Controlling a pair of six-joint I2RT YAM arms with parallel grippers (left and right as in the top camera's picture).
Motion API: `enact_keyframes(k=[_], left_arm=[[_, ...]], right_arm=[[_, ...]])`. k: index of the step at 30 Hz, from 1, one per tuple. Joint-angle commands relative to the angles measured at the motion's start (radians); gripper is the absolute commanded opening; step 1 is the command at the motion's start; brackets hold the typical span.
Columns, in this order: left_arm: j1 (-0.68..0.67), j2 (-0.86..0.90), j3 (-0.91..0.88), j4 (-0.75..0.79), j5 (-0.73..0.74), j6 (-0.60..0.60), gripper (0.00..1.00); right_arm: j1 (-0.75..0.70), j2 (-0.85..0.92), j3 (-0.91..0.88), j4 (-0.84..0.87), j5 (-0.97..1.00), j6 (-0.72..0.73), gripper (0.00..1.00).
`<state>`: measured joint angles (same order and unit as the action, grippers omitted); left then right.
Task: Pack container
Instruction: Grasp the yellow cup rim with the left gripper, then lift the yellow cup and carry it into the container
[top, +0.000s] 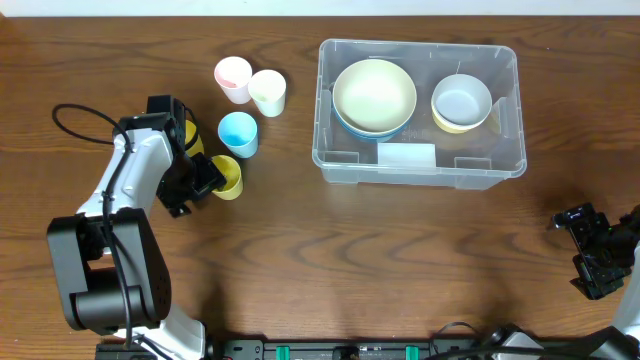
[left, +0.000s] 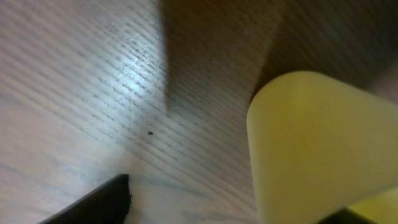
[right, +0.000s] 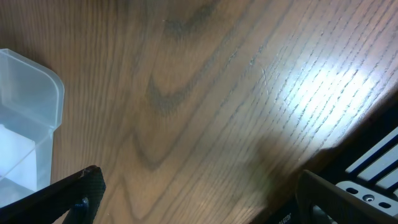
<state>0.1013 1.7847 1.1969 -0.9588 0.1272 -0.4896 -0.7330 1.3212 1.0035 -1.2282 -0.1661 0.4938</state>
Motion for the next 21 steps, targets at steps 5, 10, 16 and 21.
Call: enact_keyframes(k=[5, 10, 16, 21], left_arm=[[0.005, 0.011, -0.005, -0.013, -0.012, -0.002, 0.27], [0.005, 0.011, -0.004, -0.051, -0.01, -0.002, 0.06], [0.005, -0.028, -0.001, -0.101, 0.032, 0.031, 0.06], [0.002, -0.164, 0.026, -0.168, 0.052, 0.043, 0.06]], right_arm=[[-0.008, -0.012, 0.0, 0.003, -0.006, 0.014, 0.99], [-0.008, -0.012, 0.0, 0.003, -0.006, 0.014, 0.99], [-0.008, -0.012, 0.0, 0.003, -0.006, 0.014, 0.99], [-0.008, -0.012, 0.0, 0.003, -0.006, 0.014, 0.99]])
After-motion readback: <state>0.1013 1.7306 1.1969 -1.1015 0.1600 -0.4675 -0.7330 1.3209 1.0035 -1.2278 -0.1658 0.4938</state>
